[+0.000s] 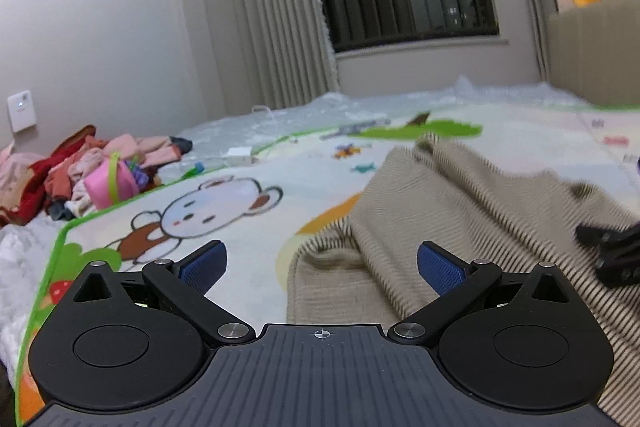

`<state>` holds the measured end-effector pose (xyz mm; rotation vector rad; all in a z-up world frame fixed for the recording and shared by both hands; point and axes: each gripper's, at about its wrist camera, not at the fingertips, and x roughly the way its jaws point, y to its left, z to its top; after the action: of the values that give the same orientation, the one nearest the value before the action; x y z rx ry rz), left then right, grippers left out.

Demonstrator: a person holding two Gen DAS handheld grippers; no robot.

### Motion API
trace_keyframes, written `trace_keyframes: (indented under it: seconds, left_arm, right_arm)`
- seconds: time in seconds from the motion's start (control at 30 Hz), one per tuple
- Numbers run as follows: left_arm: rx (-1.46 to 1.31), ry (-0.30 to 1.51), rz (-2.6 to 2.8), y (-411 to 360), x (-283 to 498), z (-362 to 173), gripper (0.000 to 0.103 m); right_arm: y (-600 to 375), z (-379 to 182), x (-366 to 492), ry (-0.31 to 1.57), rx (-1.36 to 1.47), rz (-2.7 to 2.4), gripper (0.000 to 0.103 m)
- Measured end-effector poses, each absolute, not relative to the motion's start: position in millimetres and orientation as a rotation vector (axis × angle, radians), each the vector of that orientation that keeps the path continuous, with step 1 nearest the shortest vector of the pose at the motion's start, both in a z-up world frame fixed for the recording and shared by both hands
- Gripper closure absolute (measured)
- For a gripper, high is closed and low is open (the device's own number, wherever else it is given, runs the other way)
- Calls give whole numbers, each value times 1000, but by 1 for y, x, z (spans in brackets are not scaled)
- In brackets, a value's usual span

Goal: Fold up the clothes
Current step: 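Move both tools over the striped shirt toward its bunched body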

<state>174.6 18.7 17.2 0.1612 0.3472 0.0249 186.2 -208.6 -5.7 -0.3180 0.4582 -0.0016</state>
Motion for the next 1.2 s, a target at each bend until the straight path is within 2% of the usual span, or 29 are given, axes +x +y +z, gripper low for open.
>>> trace_keyframes:
  seconds: [0.13, 0.33, 0.47, 0.77, 1.07, 1.2]
  left_arm:
    - [117, 334, 27, 26, 175, 24, 0]
    - [196, 441, 97, 20, 202, -6, 0]
    - [168, 468, 85, 27, 202, -7, 0]
    - [123, 539, 3, 25, 180, -8, 0]
    - [8, 657, -118, 33, 135, -16, 0]
    - [-15, 671, -150, 37, 116, -22, 0]
  right_arm:
    - [-219, -7, 188, 477, -257, 17, 0]
    - [-208, -17, 198, 482, -394, 23, 0]
    - [-211, -18, 202, 488, -397, 29, 0]
    - [-260, -13, 186, 590, -113, 72, 0]
    - [-297, -16, 133, 726, 54, 164, 0]
    - [-300, -17, 112, 777, 42, 175, 0]
